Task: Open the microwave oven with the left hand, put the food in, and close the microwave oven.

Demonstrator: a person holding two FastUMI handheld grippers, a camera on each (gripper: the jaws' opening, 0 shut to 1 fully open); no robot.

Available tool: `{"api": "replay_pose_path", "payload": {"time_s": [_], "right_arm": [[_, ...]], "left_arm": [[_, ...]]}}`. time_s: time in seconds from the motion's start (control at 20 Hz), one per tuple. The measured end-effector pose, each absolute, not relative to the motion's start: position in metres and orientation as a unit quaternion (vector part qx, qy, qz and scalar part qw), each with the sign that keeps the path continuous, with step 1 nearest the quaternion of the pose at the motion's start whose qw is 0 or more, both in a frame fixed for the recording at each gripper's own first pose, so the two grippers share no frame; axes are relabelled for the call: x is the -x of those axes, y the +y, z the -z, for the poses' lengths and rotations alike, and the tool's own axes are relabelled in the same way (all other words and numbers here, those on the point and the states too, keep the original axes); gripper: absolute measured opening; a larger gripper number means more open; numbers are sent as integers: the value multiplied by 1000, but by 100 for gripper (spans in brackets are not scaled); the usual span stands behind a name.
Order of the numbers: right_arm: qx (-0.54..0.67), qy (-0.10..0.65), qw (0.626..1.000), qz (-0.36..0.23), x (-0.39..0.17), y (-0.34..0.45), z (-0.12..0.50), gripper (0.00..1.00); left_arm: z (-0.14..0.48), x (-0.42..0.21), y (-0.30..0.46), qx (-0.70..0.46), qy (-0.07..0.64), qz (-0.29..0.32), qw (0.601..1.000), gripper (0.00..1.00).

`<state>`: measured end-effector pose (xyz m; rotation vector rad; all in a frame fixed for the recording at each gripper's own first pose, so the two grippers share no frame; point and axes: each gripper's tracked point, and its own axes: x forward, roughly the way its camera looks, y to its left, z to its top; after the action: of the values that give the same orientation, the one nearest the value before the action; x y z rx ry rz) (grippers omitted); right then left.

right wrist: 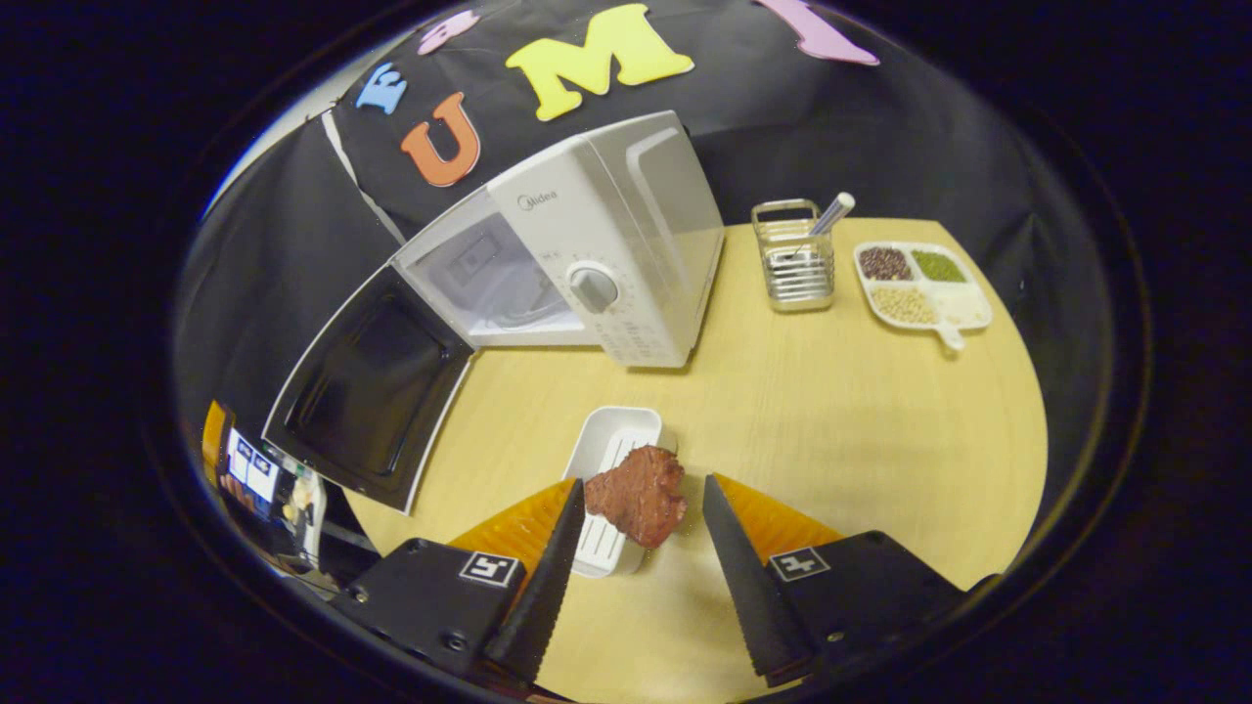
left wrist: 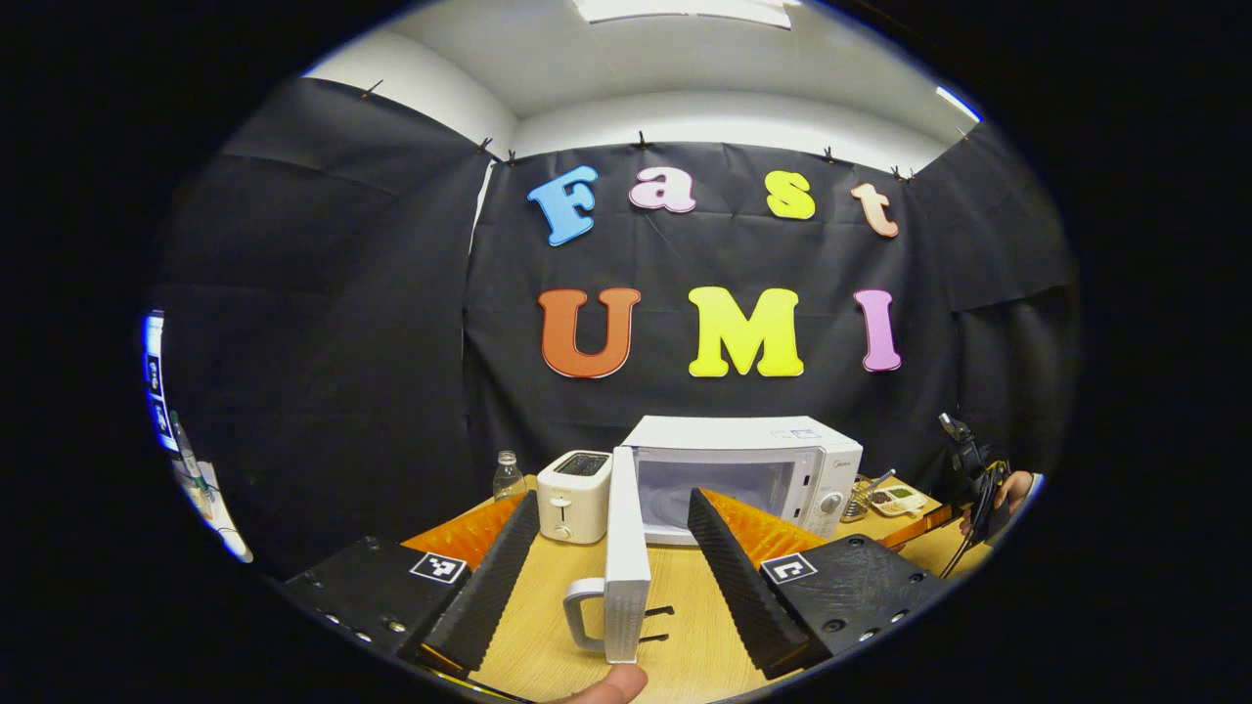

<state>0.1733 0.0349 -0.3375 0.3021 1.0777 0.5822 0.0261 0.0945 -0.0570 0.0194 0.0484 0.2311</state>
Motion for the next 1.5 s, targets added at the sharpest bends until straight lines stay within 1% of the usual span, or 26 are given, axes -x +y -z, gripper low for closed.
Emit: {"api": "replay_pose_path", "payload": {"time_s": [0.05,0.1,0.15,0.2,0.25,0.3,0.35,0.4,0.45,0.5,0.55,0.75,0.9,1.15,1.35,1.5], "right_arm": [[-155,511,799,-275,-170,38,341,62],[-163,516,795,-273,-170,39,344,57],[-166,519,793,-272,-171,38,346,57],[-170,520,791,-274,-169,38,346,34],[-173,516,790,-282,-165,42,342,28],[-170,513,790,-290,-160,44,336,14],[-159,506,795,-292,-157,46,330,16],[-142,498,804,-291,-155,46,325,14],[-122,487,815,-289,-153,46,318,2],[-102,473,826,-287,-151,47,310,2],[-87,462,835,-285,-148,47,301,12],[-15,391,886,-247,-142,49,262,12],[10,338,911,-235,-135,70,231,12],[38,280,924,-258,-122,127,209,12],[74,228,939,-246,-139,168,209,12],[47,235,936,-260,-151,210,225,12]], "left_arm": [[58,-27,93,-14,27,-115,993,93],[61,-27,93,-19,31,-113,993,93],[64,-27,93,-23,32,-114,993,94],[65,-27,94,-27,33,-115,992,93],[67,-27,94,-28,35,-115,992,93],[69,-29,95,-27,37,-115,992,93],[70,-29,96,-25,37,-113,993,93],[71,-28,97,-22,39,-112,993,93],[72,-27,99,-19,39,-111,993,93],[72,-24,102,-17,38,-110,993,94],[71,-23,104,-16,35,-107,993,94],[71,-14,110,-4,33,-96,995,93],[71,-10,114,-1,28,-90,996,94],[75,-3,114,3,32,-71,997,93],[78,1,123,2,35,-69,997,93],[69,4,128,0,25,-70,997,93]]}}
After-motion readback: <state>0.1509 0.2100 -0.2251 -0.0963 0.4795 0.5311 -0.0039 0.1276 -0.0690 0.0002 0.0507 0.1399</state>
